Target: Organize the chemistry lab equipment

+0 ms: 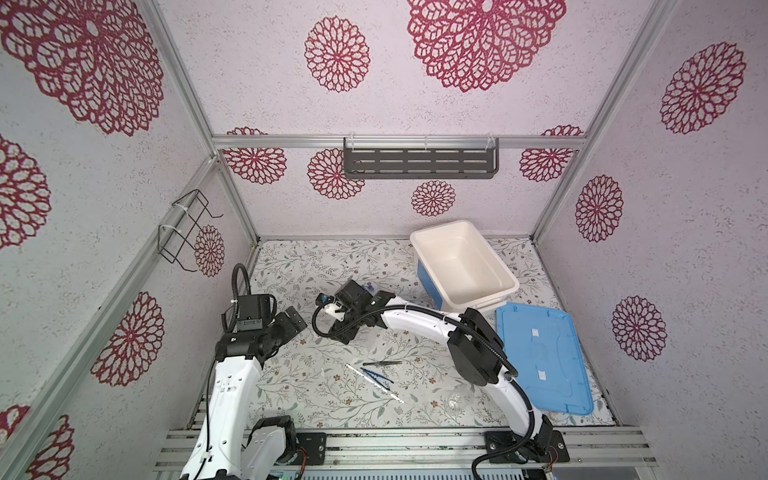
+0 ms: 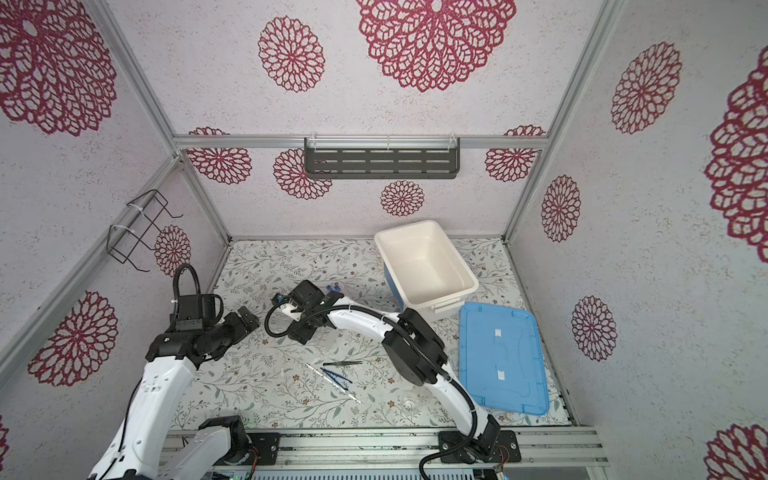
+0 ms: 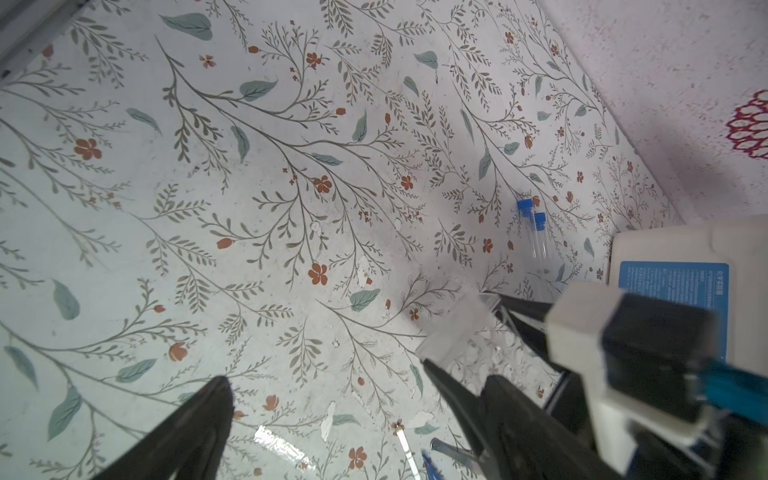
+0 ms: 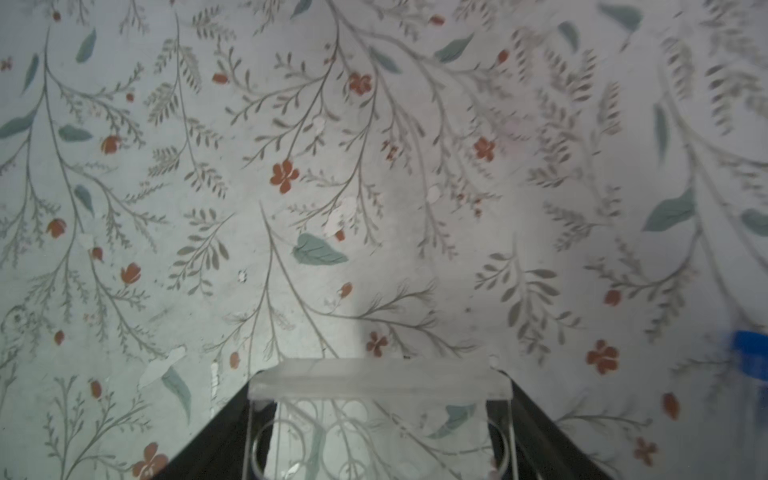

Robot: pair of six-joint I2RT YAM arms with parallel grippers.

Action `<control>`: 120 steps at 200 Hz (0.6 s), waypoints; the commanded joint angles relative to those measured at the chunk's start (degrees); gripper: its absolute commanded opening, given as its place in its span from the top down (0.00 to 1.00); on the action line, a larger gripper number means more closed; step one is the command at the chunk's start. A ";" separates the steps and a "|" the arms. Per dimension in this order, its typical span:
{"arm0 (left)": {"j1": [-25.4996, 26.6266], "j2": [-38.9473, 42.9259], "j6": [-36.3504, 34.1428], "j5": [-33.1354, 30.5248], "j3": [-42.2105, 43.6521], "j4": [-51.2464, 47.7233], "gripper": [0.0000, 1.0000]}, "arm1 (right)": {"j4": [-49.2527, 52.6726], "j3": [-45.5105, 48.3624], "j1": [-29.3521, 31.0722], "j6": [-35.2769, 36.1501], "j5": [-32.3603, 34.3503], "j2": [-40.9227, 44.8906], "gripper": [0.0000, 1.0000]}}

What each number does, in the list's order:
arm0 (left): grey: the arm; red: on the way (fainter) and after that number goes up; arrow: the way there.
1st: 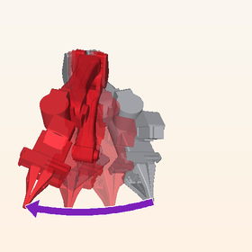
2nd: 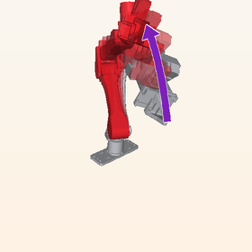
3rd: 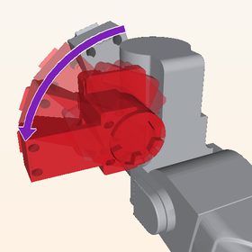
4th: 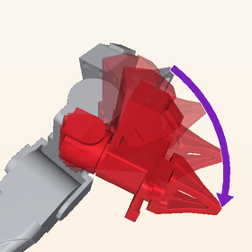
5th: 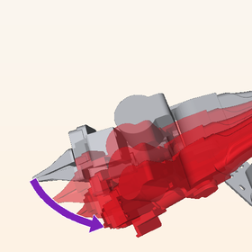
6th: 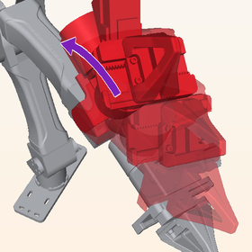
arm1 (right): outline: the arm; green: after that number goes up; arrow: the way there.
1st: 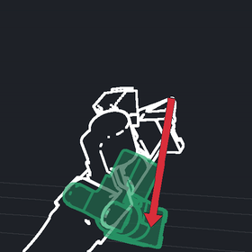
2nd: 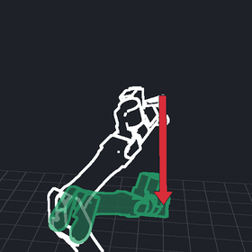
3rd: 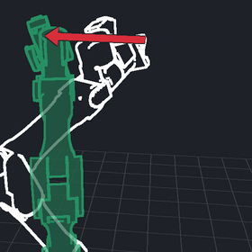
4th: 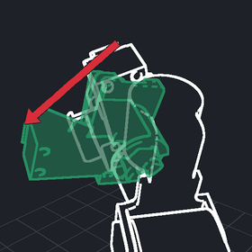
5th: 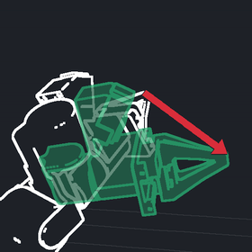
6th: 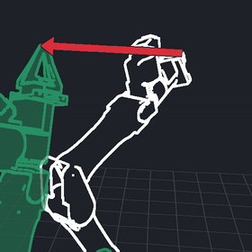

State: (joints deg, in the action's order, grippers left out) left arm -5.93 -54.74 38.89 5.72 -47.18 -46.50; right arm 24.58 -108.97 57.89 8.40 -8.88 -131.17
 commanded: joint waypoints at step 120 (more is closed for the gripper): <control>-0.31 1.21 3.31 5.36 4.68 5.62 0.03 | -1.40 -1.09 -4.34 0.53 2.05 2.97 0.10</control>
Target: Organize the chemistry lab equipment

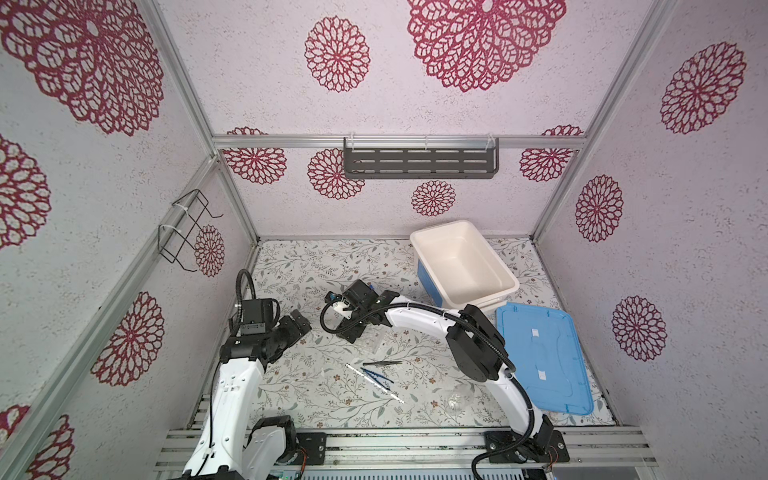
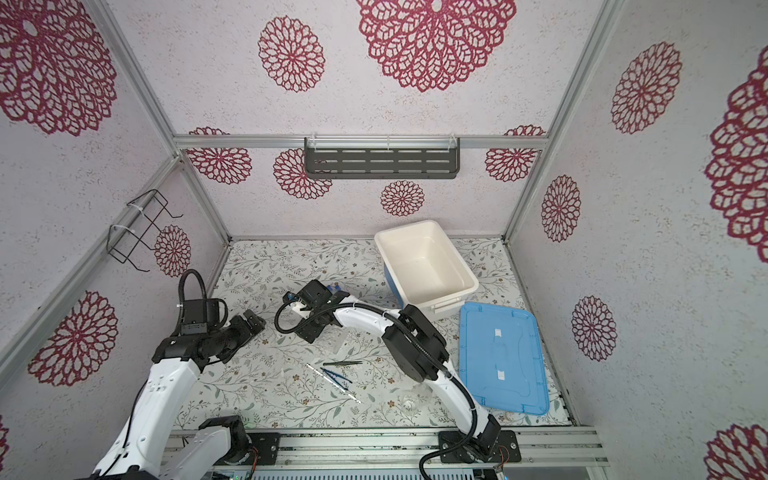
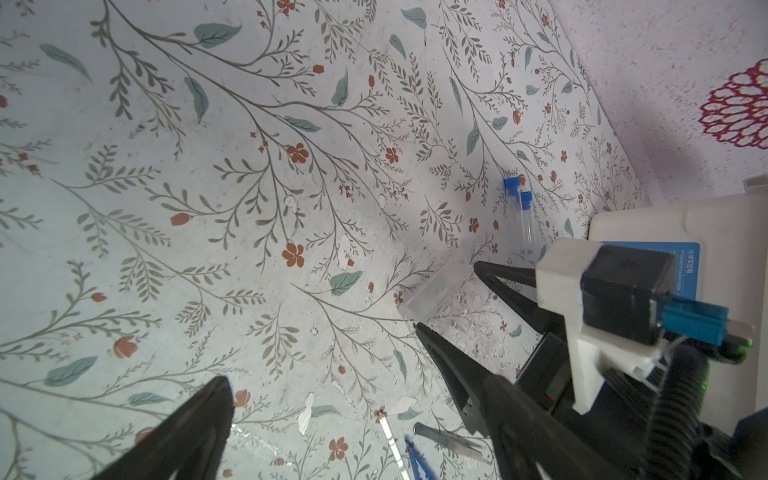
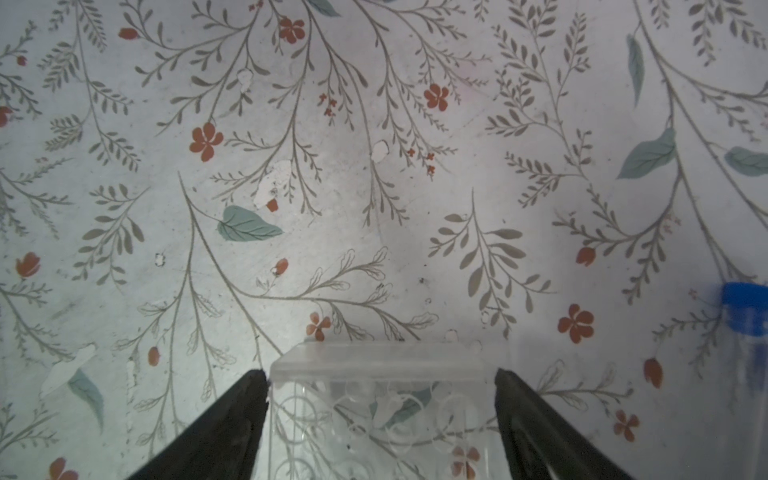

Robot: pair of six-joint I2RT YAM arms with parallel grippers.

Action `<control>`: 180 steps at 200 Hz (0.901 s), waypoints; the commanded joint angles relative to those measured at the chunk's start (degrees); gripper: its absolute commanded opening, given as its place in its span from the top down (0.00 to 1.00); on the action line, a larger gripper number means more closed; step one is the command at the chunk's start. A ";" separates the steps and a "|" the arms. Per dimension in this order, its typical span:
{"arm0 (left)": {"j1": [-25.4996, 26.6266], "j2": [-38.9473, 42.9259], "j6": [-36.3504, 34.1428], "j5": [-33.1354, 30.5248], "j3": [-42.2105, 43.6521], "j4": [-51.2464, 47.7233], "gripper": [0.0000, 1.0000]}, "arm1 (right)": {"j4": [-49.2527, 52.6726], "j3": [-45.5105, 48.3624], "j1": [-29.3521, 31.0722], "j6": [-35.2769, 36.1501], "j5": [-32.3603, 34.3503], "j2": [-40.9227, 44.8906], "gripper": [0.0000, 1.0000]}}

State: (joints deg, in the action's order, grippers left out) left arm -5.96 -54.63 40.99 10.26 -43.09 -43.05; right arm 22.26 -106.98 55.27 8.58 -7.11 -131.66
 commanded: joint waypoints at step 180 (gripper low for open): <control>-0.26 1.46 3.52 4.11 4.16 5.23 0.03 | 11.67 -22.92 -15.27 -12.31 1.03 -10.53 0.40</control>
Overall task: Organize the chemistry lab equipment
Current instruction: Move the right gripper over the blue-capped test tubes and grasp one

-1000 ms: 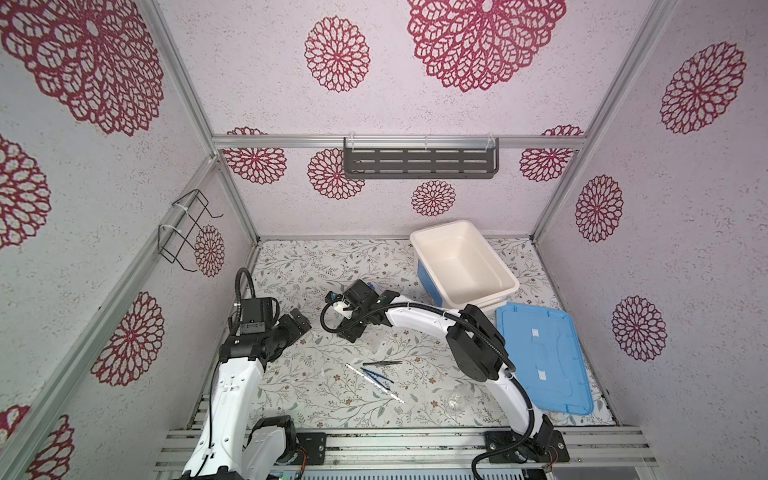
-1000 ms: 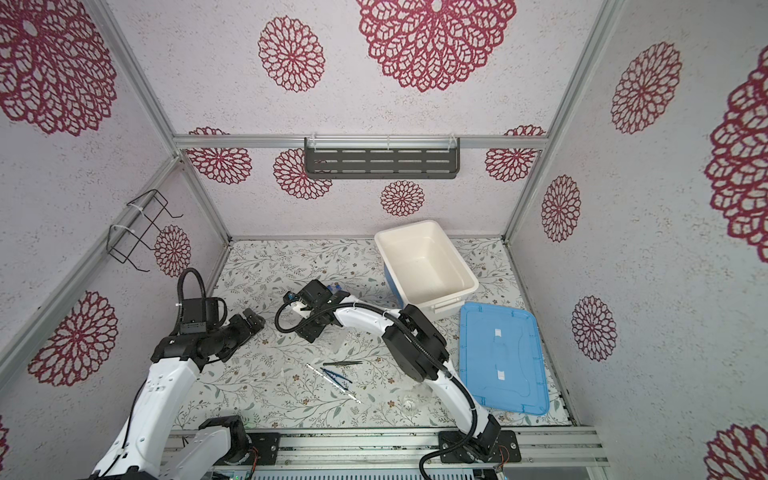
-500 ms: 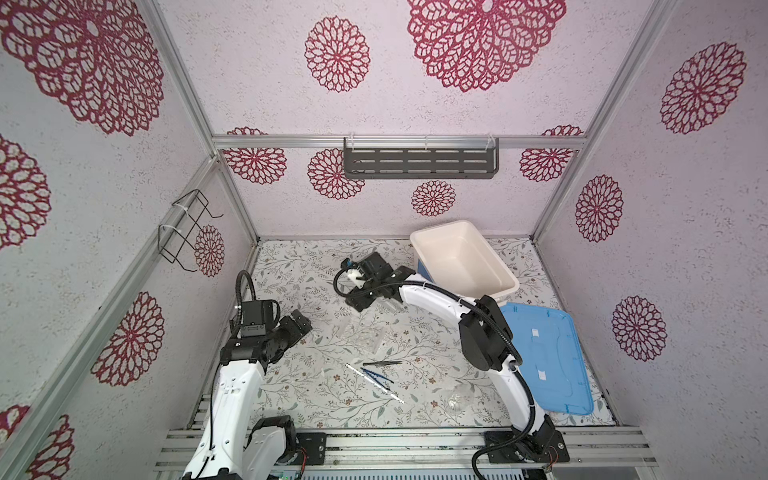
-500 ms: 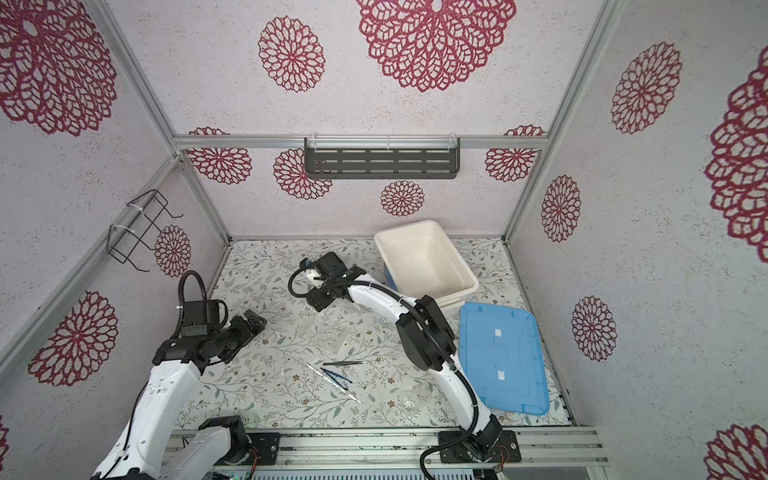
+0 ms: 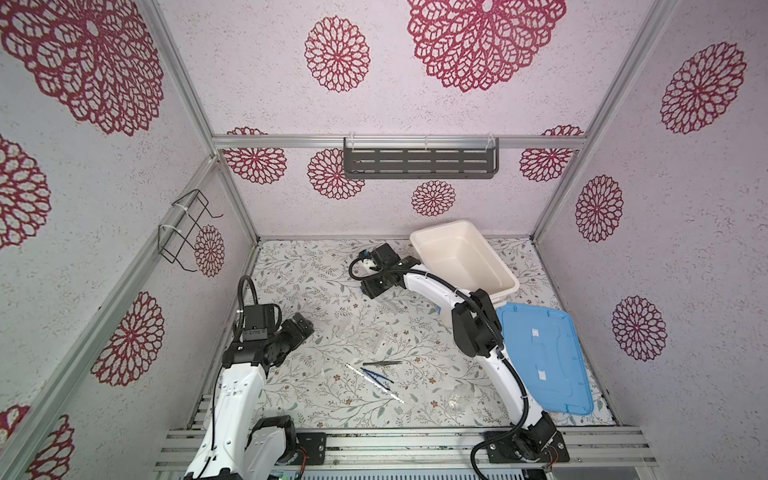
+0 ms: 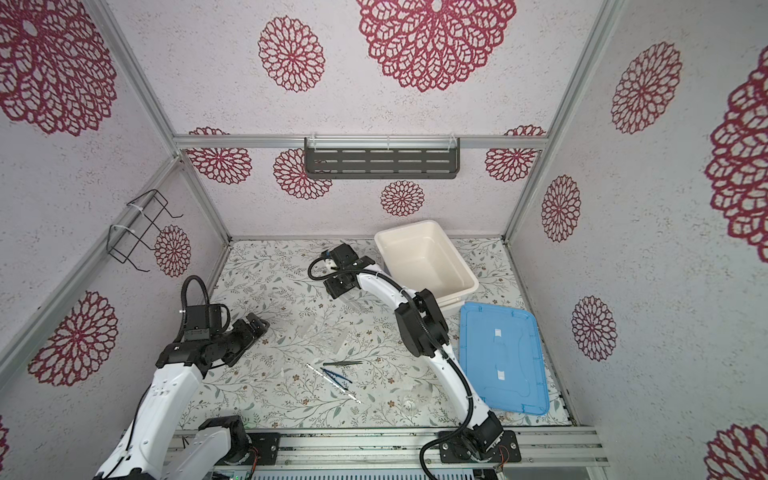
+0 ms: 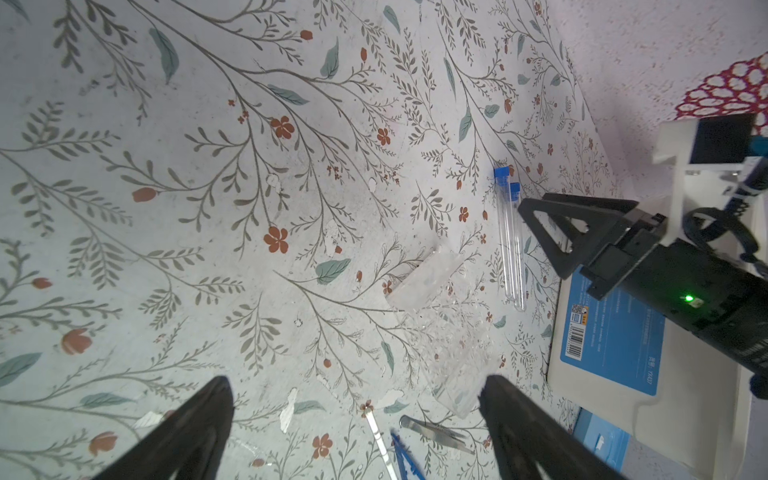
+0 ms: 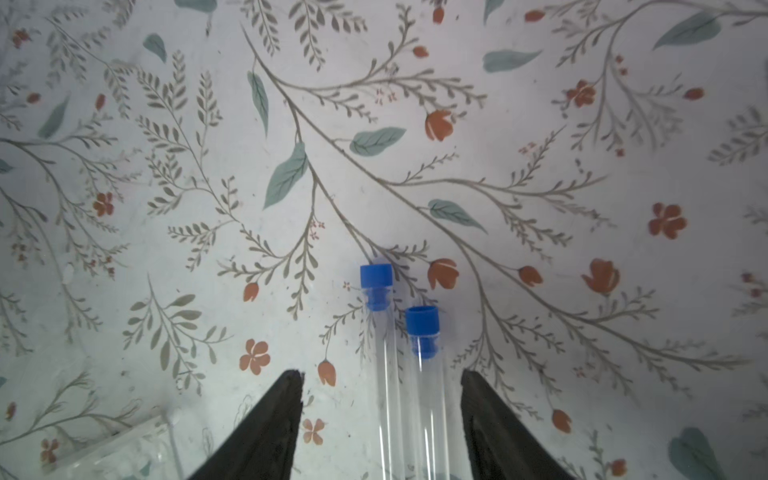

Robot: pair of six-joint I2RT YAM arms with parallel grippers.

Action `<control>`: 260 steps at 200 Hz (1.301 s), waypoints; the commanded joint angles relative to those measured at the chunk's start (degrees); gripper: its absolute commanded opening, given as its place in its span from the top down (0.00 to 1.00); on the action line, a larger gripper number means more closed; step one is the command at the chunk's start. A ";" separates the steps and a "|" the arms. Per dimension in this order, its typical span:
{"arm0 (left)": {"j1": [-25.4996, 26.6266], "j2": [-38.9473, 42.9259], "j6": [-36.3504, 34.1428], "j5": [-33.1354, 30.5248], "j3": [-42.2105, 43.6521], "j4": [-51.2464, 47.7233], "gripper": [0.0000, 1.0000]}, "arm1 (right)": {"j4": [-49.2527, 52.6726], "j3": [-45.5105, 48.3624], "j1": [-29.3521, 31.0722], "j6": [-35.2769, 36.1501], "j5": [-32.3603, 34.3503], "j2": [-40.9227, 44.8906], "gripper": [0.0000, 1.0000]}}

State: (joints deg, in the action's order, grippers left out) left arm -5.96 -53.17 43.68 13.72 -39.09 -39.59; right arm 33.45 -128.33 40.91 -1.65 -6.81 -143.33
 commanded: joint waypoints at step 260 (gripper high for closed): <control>-0.05 -1.15 2.81 1.94 1.47 3.91 0.03 | -1.14 -5.58 -3.46 -1.11 3.63 -7.06 0.57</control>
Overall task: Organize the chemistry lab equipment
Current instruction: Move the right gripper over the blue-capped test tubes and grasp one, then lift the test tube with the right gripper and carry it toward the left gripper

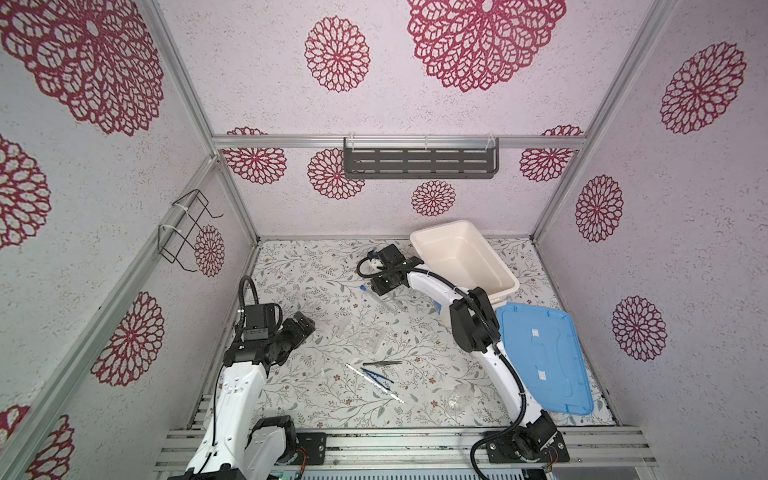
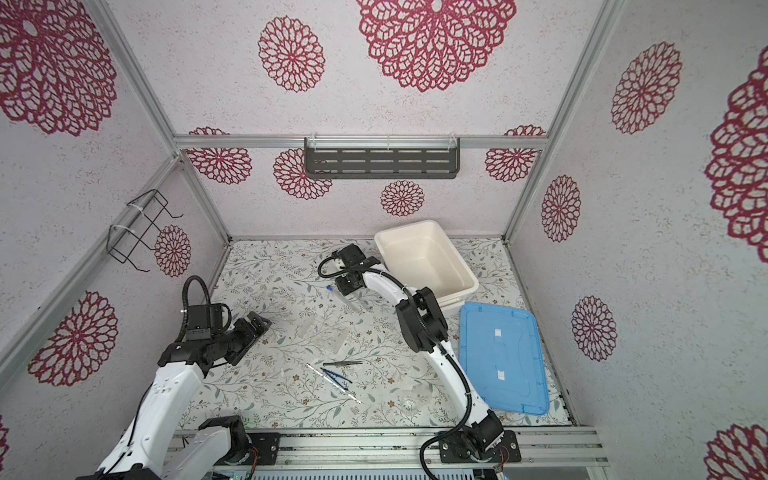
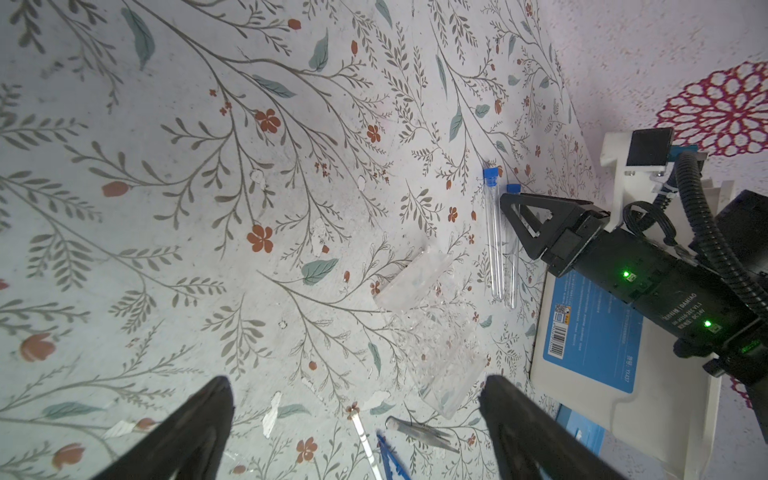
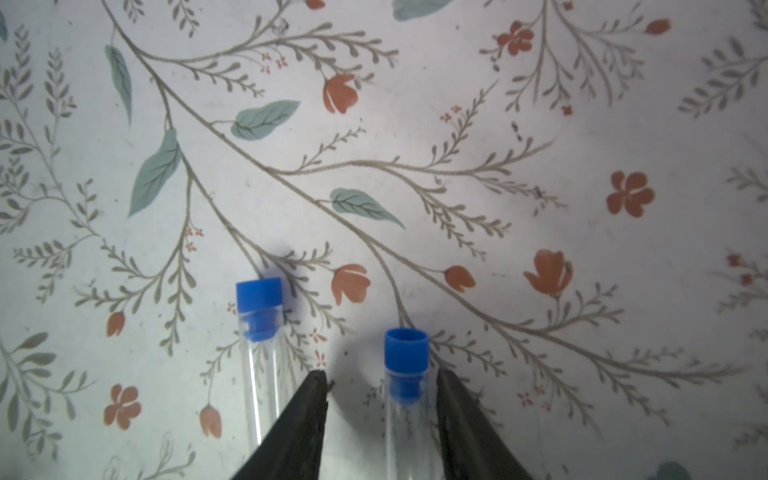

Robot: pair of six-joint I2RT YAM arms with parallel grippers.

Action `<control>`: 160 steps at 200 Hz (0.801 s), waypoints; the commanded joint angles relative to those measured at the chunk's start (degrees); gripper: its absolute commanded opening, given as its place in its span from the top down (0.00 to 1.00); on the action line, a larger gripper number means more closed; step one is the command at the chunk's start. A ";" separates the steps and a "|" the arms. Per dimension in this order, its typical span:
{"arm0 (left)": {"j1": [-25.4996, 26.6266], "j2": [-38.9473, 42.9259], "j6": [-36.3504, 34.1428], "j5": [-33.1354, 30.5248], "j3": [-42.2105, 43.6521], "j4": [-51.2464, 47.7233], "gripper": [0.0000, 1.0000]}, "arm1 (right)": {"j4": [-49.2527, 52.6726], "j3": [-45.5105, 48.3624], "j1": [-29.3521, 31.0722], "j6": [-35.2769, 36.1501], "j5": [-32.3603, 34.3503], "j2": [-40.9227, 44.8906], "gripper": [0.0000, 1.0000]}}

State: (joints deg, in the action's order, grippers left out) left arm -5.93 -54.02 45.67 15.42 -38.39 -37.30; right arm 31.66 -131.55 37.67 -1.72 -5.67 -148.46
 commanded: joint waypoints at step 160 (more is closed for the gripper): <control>-0.06 2.61 2.71 -1.50 -2.74 -2.41 0.03 | 8.21 -4.33 -0.93 -3.37 6.29 -1.12 0.82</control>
State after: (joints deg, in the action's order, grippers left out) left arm -5.93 -53.15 46.85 14.83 -40.25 -38.74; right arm 33.93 -135.55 37.47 -3.70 0.84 -150.65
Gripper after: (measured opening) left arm 0.975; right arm 0.185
